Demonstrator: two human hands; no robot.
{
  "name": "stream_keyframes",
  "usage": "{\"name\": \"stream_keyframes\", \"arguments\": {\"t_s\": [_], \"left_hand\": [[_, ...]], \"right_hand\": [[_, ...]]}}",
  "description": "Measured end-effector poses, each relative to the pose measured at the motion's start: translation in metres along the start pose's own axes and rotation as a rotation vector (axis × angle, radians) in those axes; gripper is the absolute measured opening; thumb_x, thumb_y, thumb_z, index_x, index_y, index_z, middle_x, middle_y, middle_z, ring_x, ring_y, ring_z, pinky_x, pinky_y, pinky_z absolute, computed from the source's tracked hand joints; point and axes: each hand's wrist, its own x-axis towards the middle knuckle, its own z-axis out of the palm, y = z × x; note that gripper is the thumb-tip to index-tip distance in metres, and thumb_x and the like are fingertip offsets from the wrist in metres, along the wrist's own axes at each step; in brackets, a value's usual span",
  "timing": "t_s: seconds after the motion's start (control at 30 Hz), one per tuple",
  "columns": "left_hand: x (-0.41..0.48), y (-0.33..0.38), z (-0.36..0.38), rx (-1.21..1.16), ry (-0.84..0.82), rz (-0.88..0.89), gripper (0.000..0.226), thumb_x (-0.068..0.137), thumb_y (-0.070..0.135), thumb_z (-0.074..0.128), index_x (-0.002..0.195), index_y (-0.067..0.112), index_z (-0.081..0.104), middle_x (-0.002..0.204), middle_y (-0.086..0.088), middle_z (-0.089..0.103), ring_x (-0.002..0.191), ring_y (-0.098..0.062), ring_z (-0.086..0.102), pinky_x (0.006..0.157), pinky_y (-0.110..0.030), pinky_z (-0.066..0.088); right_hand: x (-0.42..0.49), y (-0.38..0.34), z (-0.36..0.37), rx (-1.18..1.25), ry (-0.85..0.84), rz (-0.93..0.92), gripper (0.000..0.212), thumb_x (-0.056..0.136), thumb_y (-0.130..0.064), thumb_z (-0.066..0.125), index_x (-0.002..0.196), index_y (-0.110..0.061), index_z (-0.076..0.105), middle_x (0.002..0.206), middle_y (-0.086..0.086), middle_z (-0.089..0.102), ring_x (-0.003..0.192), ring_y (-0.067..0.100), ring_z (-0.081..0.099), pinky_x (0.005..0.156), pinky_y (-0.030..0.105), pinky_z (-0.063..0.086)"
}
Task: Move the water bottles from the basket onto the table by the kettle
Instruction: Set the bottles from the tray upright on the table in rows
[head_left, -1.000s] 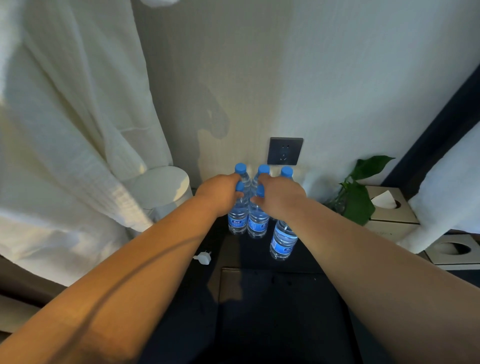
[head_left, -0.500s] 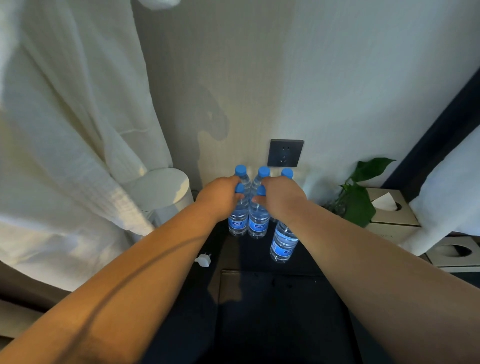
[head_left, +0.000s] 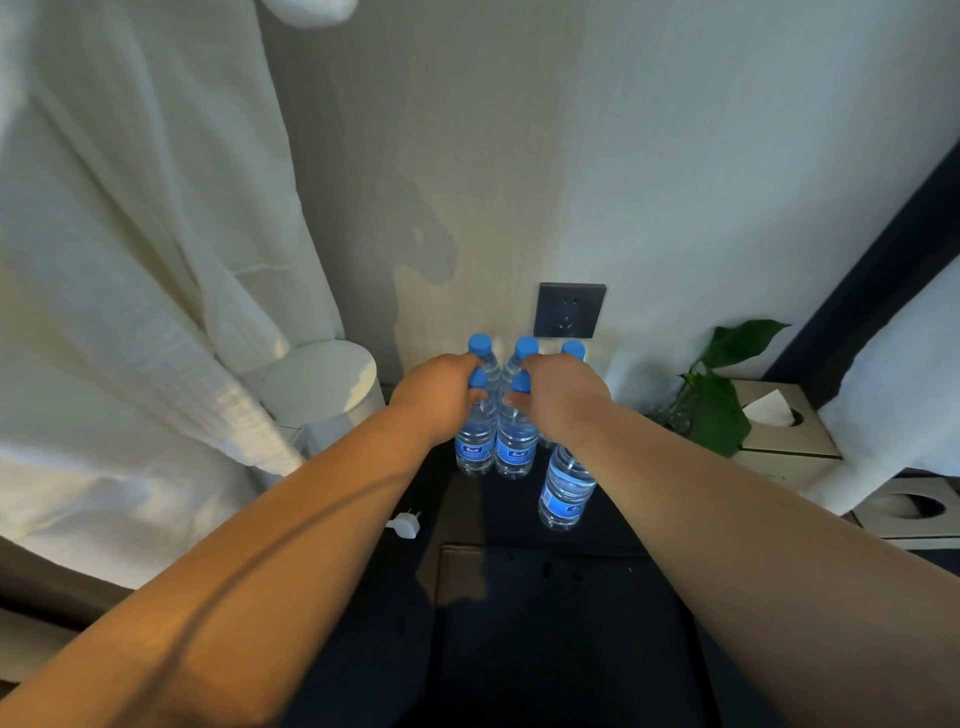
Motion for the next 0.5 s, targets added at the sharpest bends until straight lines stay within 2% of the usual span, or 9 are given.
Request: {"name": "stream_keyframes", "arguments": {"t_s": [0.2, 0.33, 0.43, 0.5], "left_hand": [[-0.001, -0.003, 0.003, 0.011, 0.013, 0.018, 0.019, 0.097, 0.030, 0.064, 0.112, 0.019, 0.060, 0.094, -0.002, 0.062, 0.081, -0.022, 0.058, 0.068, -0.034, 0.040], [-0.002, -0.002, 0.001, 0.014, -0.001, 0.012, 0.018, 0.097, 0.031, 0.064, 0.111, 0.020, 0.061, 0.095, -0.002, 0.064, 0.084, -0.022, 0.061, 0.068, -0.034, 0.041], [-0.004, -0.001, 0.001, 0.007, 0.007, -0.010, 0.022, 0.098, 0.032, 0.064, 0.115, 0.019, 0.061, 0.101, -0.005, 0.066, 0.084, -0.021, 0.058, 0.071, -0.035, 0.042], [-0.006, 0.000, 0.003, 0.000, 0.019, -0.028, 0.027, 0.098, 0.033, 0.064, 0.121, 0.018, 0.060, 0.104, -0.007, 0.066, 0.087, -0.022, 0.058, 0.072, -0.034, 0.040]], "right_hand": [[-0.006, 0.003, -0.001, 0.013, 0.010, 0.000, 0.057, 0.098, -0.057, 0.065, 0.141, -0.021, 0.053, 0.107, 0.001, 0.064, 0.099, 0.024, 0.065, 0.074, 0.035, 0.050], [-0.016, 0.008, 0.000, 0.071, 0.039, 0.019, 0.061, 0.096, -0.058, 0.065, 0.141, -0.019, 0.052, 0.115, 0.003, 0.069, 0.102, 0.026, 0.068, 0.079, 0.041, 0.058], [-0.025, 0.015, -0.001, 0.060, 0.062, 0.006, 0.053, 0.095, -0.063, 0.062, 0.128, -0.022, 0.058, 0.106, -0.001, 0.067, 0.096, 0.023, 0.066, 0.073, 0.039, 0.055], [-0.031, 0.023, -0.003, -0.001, 0.025, -0.006, 0.045, 0.095, -0.067, 0.057, 0.110, -0.025, 0.058, 0.090, -0.007, 0.059, 0.090, 0.021, 0.064, 0.062, 0.033, 0.045]]}}
